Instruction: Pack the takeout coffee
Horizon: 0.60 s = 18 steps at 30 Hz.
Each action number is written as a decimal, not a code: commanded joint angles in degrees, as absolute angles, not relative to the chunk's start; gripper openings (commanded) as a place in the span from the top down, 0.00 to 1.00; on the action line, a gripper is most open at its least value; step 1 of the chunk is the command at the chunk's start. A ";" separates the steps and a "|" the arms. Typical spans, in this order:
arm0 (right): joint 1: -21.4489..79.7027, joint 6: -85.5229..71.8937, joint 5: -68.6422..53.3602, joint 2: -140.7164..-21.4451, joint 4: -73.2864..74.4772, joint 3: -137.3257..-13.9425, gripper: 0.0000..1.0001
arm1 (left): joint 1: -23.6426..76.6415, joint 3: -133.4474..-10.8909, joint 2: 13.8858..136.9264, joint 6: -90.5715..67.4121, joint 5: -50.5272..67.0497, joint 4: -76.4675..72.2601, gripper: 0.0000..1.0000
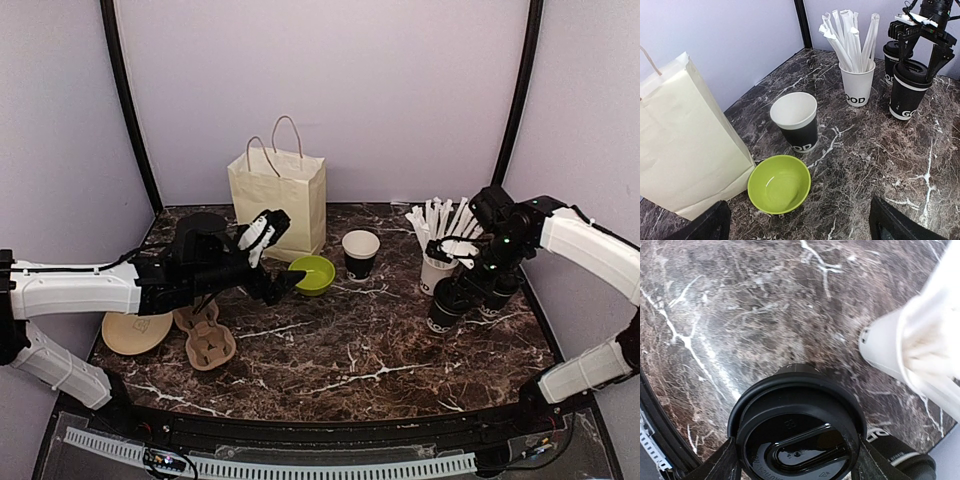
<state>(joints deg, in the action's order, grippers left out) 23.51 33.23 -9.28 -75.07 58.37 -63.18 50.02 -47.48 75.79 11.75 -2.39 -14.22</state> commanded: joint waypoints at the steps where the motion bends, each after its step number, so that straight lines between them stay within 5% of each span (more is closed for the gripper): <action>1: 20.75 34.53 -4.77 -72.56 60.02 -62.53 0.30 | 49.54 -47.50 73.61 12.19 -1.75 -15.29 0.01; 18: 12.31 36.14 -3.58 -71.22 58.83 -59.57 0.30 | 48.42 -48.06 72.73 10.94 -0.73 -13.58 0.01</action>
<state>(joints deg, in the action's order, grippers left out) 13.54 35.40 -3.36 -71.33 60.20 -59.75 48.60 -47.51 75.24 11.53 -1.37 -13.63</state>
